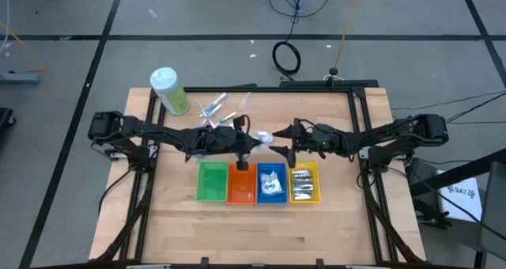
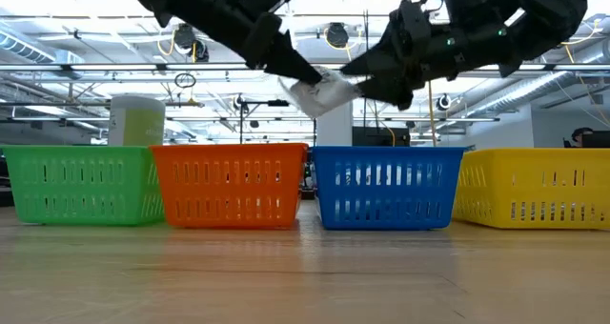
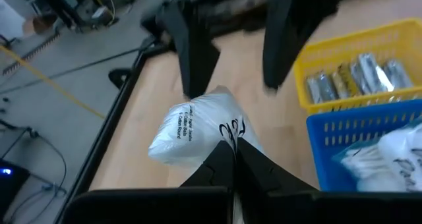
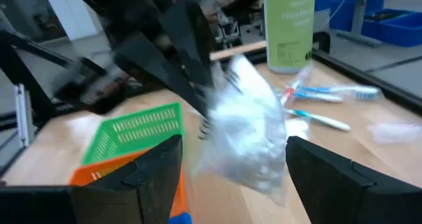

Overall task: Pick & Place Travel size toiletries
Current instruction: Put the cotton pack into the blue basket

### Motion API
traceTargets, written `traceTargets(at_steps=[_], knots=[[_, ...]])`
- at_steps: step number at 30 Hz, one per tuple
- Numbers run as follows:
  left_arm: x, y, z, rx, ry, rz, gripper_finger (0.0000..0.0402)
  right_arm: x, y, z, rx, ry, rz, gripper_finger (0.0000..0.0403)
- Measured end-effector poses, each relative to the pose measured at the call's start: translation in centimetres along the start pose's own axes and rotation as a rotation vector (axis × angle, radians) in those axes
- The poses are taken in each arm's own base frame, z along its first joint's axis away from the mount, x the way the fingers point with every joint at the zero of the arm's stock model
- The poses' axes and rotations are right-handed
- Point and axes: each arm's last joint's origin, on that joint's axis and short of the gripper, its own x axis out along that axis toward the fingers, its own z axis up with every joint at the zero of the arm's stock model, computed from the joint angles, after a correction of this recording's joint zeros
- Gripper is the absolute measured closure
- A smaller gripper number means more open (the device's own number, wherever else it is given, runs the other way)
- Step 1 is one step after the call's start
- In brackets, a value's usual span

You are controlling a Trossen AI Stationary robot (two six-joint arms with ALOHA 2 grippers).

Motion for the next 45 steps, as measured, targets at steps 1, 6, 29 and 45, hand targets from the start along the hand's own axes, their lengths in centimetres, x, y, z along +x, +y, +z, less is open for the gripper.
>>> traceTargets(at_steps=[1,6,29,45], knots=[[0.0,-0.1,0.1,0.002,-0.011,-0.001,0.0400,0.2,-0.1,-0.2,-0.001,0.006,-0.003,0.0143],[-0.2,-0.8,0.6,0.006,-0.055,-0.039,0.0401,0.4,-0.5,-0.3,0.002,-0.006,-0.014,0.0144],[-0.3,-1.1,0.9,0.000,-0.075,-0.058,0.0391,0.4,0.1,-0.1,-0.083,-0.004,0.193,0.0375],[-4.1,1.1,2.6,-0.151,-0.069,0.164,0.0220,-0.6,0.1,-0.4,-0.074,0.130,0.231,0.0375]])
